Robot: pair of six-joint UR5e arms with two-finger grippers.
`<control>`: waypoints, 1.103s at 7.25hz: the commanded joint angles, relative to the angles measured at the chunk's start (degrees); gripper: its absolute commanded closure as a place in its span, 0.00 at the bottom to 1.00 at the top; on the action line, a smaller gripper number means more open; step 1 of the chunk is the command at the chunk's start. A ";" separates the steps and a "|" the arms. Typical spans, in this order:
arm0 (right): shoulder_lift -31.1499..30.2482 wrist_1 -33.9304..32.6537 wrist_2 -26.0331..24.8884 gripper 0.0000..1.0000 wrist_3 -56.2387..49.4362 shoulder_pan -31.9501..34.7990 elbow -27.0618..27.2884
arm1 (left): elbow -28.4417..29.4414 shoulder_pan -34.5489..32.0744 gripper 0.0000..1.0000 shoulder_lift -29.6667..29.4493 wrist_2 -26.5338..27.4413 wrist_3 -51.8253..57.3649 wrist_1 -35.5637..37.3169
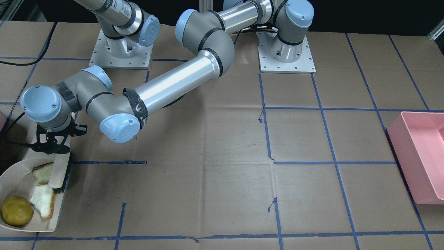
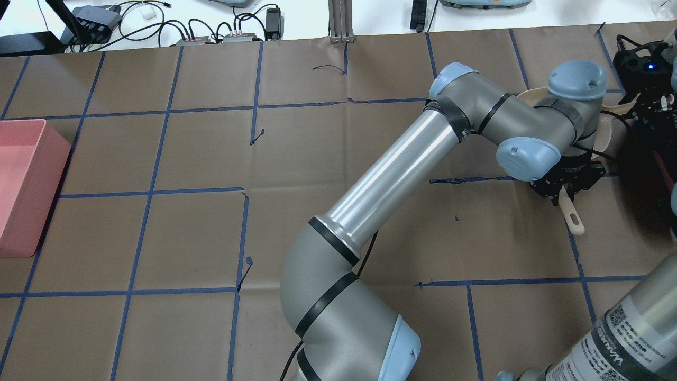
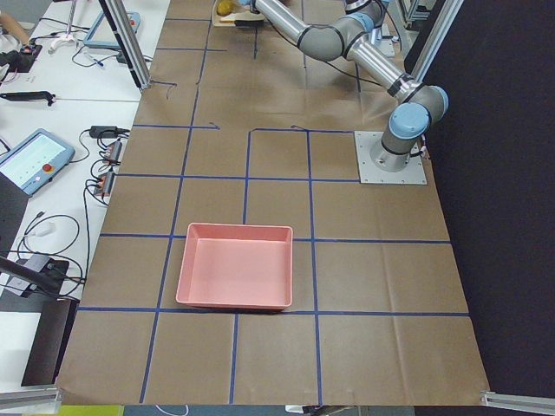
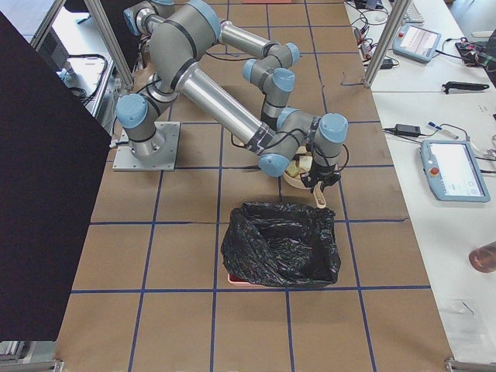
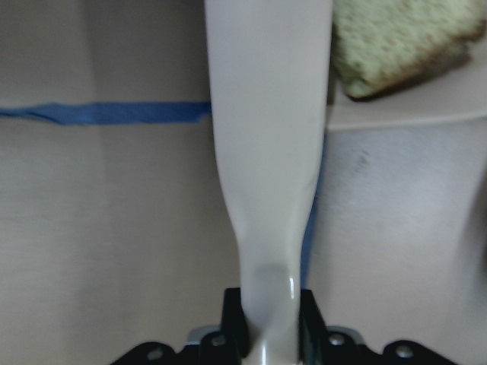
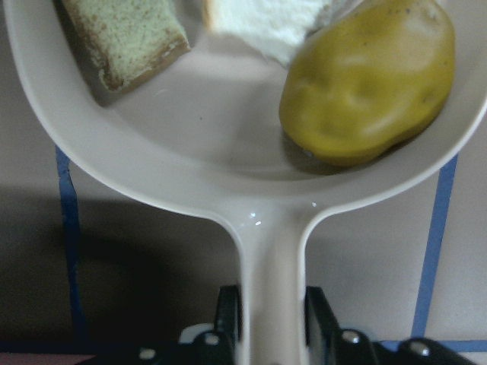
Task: Sweep and dump trash in nearest bin
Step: 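Sweep the white piece into the dustpan with the left-held brush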
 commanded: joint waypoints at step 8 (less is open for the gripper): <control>0.17 0.00 1.57 1.00 0.02 0.00 0.00 | -1.08 10.00 1.00 13.21 8.90 6.06 -22.20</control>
